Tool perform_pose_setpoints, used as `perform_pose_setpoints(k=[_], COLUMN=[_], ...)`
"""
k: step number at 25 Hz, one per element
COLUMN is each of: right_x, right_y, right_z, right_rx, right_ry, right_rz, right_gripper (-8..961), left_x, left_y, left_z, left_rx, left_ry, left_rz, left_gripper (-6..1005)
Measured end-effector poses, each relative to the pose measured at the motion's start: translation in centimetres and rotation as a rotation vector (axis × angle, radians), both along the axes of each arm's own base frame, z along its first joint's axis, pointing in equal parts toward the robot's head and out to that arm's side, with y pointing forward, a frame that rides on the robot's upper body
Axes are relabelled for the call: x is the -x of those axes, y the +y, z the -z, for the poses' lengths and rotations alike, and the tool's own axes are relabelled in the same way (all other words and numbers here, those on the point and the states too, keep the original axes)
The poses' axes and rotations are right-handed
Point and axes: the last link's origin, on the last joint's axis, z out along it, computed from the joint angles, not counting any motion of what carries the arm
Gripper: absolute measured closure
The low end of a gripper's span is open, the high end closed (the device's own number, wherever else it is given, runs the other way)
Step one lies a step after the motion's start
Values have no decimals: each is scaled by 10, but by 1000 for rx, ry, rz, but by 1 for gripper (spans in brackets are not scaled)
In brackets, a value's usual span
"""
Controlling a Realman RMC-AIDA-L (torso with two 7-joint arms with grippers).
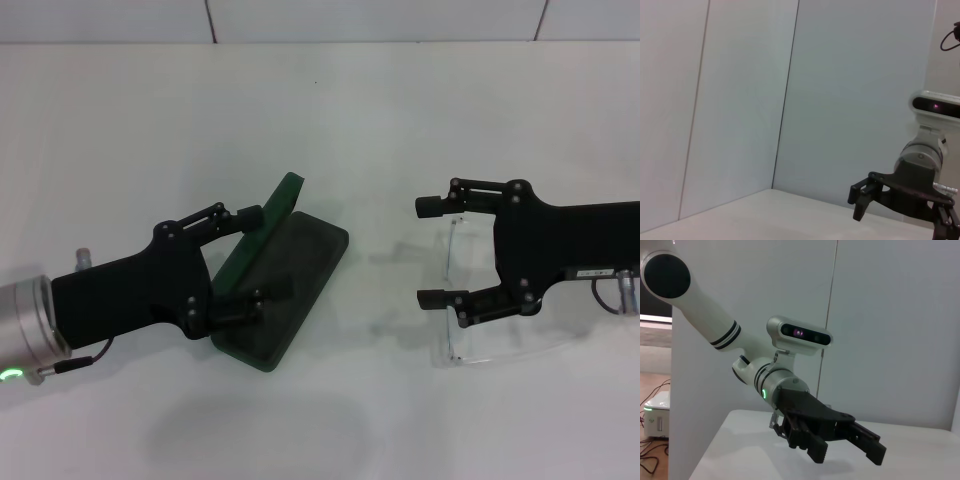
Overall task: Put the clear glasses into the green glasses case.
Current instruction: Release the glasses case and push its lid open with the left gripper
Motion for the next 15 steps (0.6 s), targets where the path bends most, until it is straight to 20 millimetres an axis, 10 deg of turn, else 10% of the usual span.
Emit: perform_pose_setpoints(k=[15], right_x=[-6], right_y=[-3], right_z=[3], right_rx=[0], right_ry=[-11], right_rz=[9], right_gripper=[78], left_x=[-1], left_y=[3], left_z=[-1], left_rx=[12], left_ry=[-6], left_rz=[-27], left_gripper=[145])
